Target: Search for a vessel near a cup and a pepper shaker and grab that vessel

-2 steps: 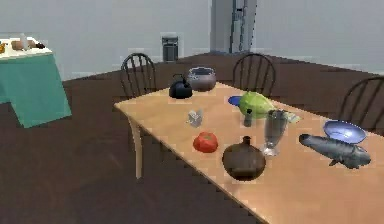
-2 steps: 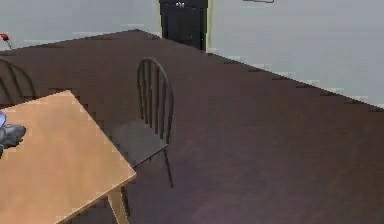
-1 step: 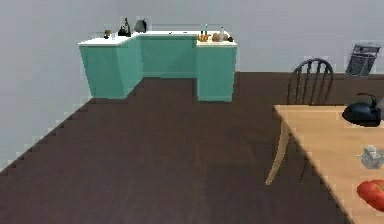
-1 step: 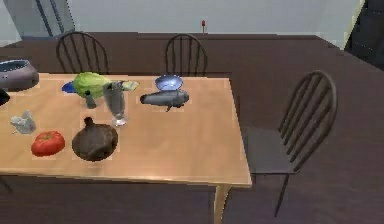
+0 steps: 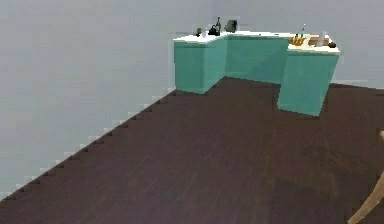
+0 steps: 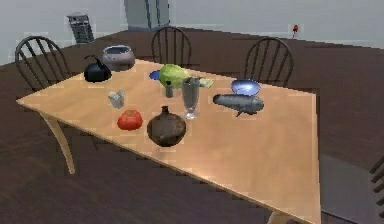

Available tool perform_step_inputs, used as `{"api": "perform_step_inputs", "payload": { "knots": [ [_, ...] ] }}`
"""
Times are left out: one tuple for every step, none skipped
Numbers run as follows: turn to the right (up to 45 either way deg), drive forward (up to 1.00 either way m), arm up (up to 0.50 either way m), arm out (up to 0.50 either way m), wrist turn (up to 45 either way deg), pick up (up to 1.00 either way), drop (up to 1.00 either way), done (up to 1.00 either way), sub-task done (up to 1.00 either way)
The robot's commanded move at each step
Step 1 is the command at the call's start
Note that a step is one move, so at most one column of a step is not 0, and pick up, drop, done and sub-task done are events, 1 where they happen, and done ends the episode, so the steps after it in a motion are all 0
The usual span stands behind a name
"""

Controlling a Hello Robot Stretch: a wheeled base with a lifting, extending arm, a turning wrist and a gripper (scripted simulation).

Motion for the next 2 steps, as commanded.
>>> {"api": "perform_step_inputs", "payload": {
  "knots": [
    [0.0, 0.00, 0.50, 0.00, 0.0, 0.00, 0.00, 0.00, 0.00],
    [0.0, 0.00, 0.38, 0.00, 0.0, 0.00, 0.00, 0.00, 0.00]
  ]
}}
